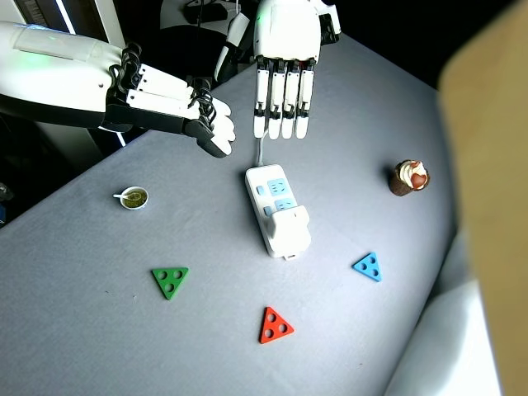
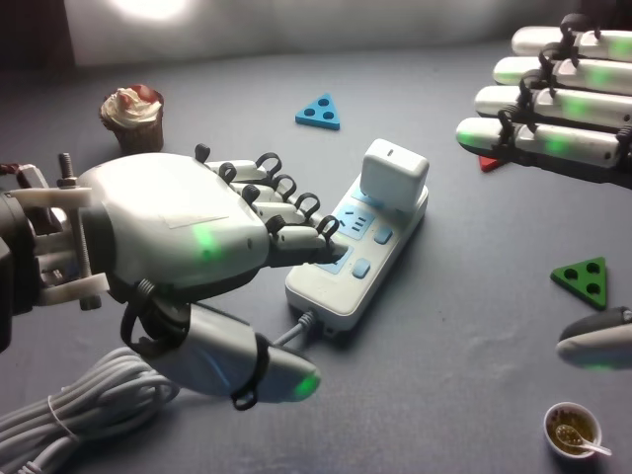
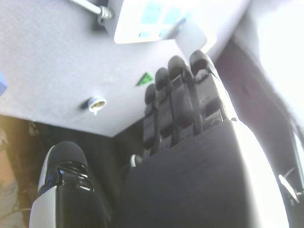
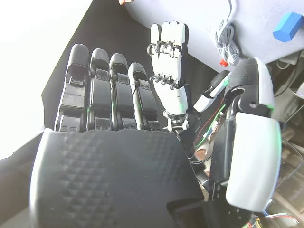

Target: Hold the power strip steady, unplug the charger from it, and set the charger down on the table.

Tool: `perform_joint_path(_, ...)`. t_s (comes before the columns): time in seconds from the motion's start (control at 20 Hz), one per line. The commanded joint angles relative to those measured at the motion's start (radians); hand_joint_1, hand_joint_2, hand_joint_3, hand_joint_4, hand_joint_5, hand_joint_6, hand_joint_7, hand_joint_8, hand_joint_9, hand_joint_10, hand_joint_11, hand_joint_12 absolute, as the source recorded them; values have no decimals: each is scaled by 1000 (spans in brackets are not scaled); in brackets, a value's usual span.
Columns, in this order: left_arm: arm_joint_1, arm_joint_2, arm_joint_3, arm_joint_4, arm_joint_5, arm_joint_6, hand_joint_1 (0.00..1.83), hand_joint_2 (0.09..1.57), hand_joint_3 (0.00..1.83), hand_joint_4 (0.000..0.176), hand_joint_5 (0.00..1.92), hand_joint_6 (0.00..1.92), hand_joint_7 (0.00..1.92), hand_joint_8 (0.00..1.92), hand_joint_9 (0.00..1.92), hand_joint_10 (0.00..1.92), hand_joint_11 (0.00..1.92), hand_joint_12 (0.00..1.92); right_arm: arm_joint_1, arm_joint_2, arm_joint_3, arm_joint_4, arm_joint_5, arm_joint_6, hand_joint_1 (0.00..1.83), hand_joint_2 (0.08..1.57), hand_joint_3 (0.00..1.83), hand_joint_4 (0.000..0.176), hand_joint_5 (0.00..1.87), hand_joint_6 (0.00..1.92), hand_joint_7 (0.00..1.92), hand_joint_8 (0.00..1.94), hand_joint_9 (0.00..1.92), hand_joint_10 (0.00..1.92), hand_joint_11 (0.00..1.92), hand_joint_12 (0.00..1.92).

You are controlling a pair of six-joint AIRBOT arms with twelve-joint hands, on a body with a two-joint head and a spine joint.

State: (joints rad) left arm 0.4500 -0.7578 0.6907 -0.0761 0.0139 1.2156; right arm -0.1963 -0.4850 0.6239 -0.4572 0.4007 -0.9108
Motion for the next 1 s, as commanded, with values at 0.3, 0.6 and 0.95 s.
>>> perform_joint_path(0.3, -48, -71, 58, 0, -3, 6, 0, 1009, 0, 0, 149, 1, 149, 1, 119, 1, 0, 241, 15, 14, -12, 53, 90, 1, 0, 845, 0, 0, 26, 8, 5, 2, 0, 0, 0, 0)
perform_joint_path(0.6, -36, -171, 130, 0, 35, 8, 0, 992, 0, 0, 166, 5, 201, 15, 177, 19, 33, 250, 14, 18, -22, 78, 83, -4, 29, 821, 0, 0, 30, 11, 39, 14, 42, 16, 20, 9)
perform_joint_path(0.95, 2, -262, 205, -32, 45, 7, 6, 1027, 7, 0, 172, 4, 210, 11, 179, 11, 43, 252, 15, 20, -62, 283, 50, -181, 194, 877, 13, 0, 41, 11, 73, 17, 80, 20, 90, 41)
